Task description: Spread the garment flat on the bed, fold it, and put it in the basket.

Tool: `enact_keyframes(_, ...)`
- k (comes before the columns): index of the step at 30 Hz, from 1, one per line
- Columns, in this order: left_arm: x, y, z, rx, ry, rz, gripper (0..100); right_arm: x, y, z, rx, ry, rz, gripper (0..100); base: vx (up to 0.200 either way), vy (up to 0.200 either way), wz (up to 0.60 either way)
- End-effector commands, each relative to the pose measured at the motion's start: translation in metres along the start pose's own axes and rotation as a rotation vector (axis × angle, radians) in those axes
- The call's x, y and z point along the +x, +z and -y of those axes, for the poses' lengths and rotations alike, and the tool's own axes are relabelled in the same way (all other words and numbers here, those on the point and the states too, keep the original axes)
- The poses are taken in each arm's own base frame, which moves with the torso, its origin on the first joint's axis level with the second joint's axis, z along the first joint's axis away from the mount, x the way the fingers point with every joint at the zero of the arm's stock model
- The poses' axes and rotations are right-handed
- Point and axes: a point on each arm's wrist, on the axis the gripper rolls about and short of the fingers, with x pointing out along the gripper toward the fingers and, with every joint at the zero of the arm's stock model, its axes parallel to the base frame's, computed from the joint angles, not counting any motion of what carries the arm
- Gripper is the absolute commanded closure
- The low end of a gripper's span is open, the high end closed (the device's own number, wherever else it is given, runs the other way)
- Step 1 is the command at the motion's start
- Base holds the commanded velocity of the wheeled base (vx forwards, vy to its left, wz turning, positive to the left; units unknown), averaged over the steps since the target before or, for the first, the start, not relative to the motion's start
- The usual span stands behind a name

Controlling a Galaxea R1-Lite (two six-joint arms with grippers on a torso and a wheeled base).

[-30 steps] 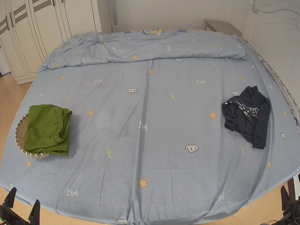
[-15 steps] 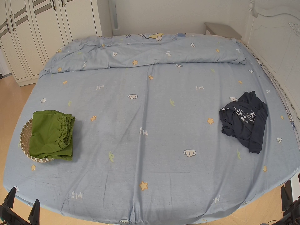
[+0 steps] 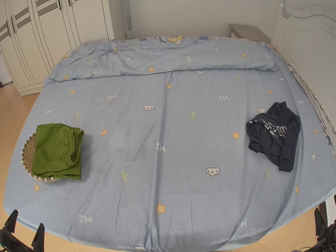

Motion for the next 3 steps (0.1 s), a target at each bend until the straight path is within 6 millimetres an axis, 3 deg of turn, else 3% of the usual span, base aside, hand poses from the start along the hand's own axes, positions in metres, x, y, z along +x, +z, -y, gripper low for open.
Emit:
enact_keyframes(1,0.0001,-0.0053,0.0000,0.000,0.000,-0.001,0,0.0002,-0.0049,-0.0001,0.000,0.000,-0.004,0,0.000,0.000,0.00)
enact_keyframes(3,0.0001,-0.0053,0.0000,0.000,0.000,-0.001,0,0.0001,-0.0050,-0.0001,0.000,0.000,-0.007,0,0.000,0.000,0.00)
